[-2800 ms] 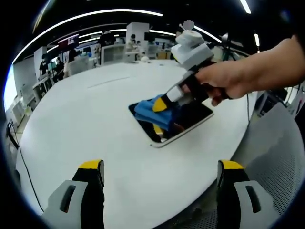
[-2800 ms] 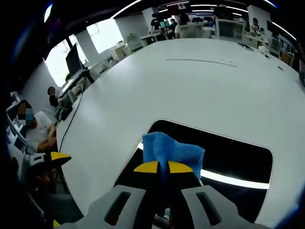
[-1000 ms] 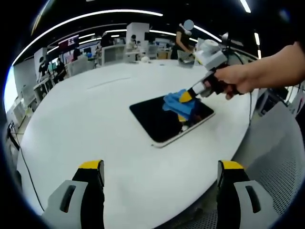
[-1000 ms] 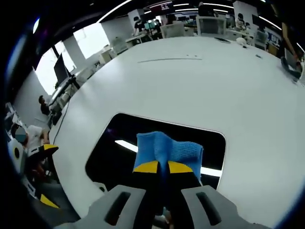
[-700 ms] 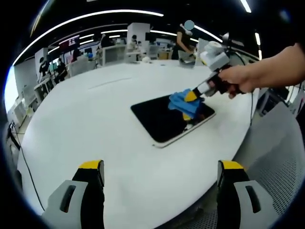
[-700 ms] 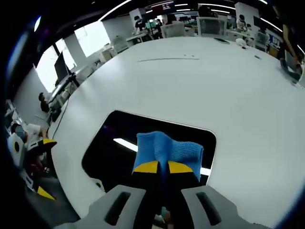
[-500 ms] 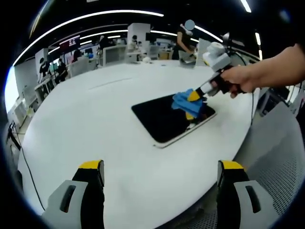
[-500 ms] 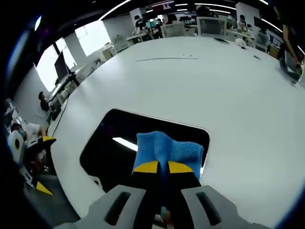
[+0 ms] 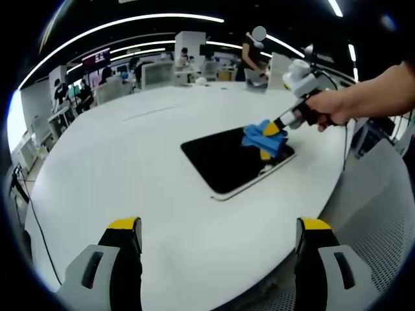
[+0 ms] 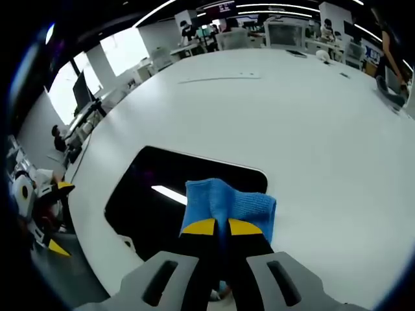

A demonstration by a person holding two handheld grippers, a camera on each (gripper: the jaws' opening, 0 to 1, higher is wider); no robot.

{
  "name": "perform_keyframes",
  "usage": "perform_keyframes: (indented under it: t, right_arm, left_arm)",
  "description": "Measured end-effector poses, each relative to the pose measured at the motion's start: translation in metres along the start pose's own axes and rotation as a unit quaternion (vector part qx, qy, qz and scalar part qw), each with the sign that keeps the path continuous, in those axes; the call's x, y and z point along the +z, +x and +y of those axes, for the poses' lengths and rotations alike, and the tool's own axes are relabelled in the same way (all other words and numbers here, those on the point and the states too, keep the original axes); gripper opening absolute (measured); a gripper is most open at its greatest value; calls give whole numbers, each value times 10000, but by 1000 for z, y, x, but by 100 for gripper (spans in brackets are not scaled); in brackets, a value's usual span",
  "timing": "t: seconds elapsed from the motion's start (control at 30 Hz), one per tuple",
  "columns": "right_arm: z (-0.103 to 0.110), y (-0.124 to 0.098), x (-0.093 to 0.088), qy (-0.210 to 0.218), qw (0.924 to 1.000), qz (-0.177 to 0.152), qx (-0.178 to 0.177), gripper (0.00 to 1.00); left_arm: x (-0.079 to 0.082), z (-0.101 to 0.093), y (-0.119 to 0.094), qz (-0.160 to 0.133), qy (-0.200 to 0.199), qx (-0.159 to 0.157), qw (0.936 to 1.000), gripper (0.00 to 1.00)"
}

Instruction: Wipe the mirror surface with the cleaning cloth until all visible marks leave the cleaned area.

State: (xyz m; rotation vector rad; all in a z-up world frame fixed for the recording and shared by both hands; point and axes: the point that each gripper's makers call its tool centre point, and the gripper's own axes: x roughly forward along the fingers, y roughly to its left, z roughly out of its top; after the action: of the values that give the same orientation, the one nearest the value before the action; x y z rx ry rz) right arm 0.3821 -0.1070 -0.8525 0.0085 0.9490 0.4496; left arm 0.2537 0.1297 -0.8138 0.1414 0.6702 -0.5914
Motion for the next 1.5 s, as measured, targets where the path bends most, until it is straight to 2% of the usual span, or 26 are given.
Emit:
perform_keyframes:
  t: [0.6, 1.5]
  right_arm:
    - [-16, -8, -6, -27, 10000, 29, -78, 1]
    - [-18, -9, -7, -102, 9998, 71, -171, 1]
  left_arm:
    - [-1, 1, 0, 13, 13, 21, 10000, 99]
    - [0, 3, -1, -7, 6, 57, 10000, 99]
